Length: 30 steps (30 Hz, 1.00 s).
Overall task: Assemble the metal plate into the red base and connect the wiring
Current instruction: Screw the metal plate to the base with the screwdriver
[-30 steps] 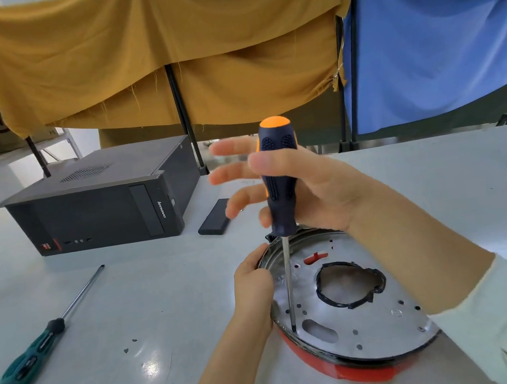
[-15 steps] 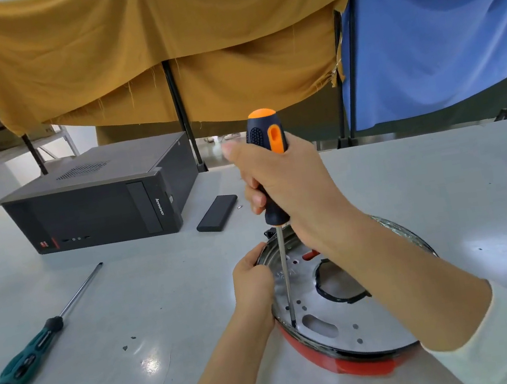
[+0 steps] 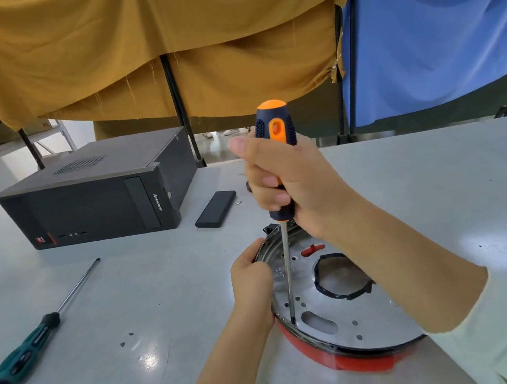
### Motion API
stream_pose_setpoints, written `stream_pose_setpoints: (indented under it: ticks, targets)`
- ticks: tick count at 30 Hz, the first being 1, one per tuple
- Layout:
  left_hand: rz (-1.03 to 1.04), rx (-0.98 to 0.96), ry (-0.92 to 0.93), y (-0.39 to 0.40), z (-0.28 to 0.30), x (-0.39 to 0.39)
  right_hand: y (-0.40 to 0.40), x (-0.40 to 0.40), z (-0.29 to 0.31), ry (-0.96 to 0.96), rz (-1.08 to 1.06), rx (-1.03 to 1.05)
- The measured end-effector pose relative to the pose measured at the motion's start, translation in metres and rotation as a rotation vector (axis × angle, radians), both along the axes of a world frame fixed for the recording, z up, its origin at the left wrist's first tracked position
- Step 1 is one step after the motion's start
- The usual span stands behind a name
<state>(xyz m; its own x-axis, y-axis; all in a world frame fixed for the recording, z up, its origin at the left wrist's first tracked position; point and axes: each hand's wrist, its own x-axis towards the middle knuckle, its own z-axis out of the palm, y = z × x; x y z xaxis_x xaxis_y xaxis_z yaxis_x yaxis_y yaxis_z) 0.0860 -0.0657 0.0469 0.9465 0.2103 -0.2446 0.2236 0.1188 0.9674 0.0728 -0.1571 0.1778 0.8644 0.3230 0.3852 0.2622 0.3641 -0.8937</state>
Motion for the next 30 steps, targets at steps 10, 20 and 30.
stream_pose_setpoints:
  ticks: [10, 20, 30]
  targets:
    - [-0.006, 0.021, 0.008, 0.000, 0.003, 0.000, -0.007, 0.002, 0.004, -0.045, 0.089, -0.078]
    - [-0.007, -0.012, -0.001, -0.001, 0.002, -0.001, -0.006, 0.008, -0.004, 0.089, 0.200, 0.000]
    - [0.048, -0.058, 0.009, -0.002, 0.005, -0.003, 0.012, -0.009, -0.015, 0.040, -0.569, 0.178]
